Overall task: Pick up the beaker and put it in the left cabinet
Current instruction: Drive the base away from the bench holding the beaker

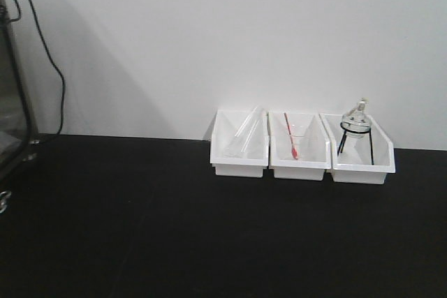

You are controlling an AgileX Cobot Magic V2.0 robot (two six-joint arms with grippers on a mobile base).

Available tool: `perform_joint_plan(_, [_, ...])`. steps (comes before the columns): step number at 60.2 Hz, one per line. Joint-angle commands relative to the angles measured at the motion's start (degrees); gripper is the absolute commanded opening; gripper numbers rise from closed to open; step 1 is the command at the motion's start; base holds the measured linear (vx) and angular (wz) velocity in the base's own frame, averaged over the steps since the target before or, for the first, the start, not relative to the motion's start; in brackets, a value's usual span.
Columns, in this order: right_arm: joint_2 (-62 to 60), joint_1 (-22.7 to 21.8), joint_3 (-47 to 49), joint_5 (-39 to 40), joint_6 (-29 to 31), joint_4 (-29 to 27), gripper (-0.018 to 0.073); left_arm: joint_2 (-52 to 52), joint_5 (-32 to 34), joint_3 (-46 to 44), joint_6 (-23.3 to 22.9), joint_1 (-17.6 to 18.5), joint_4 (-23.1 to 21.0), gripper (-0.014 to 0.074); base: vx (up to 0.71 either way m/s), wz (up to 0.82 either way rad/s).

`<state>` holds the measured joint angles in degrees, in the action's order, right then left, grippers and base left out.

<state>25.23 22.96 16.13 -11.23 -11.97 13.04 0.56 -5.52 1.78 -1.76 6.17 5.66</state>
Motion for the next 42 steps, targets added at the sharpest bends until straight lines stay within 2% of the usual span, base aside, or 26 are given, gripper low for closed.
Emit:
perform_joint_plan(1, [0.21,-0.03,1.72,4.77,0.30,0.74,-0.0004,1.11,5.05,0.84,-0.19,0.35,-0.16,-0.0008,-0.22,0.37])
perform_joint_plan(16, [0.21,-0.03,1.72,4.77,0.30,0.74,-0.0004,1.11,5.05,0.84,-0.19,0.35,-0.16,-0.0008,-0.23,0.49])
perform_joint_plan(42, [0.21,-0.03,1.72,4.43,0.30,0.74,-0.0004,1.11,5.05,0.84,-0.19,0.35,-0.16,-0.0008,-0.21,0.76])
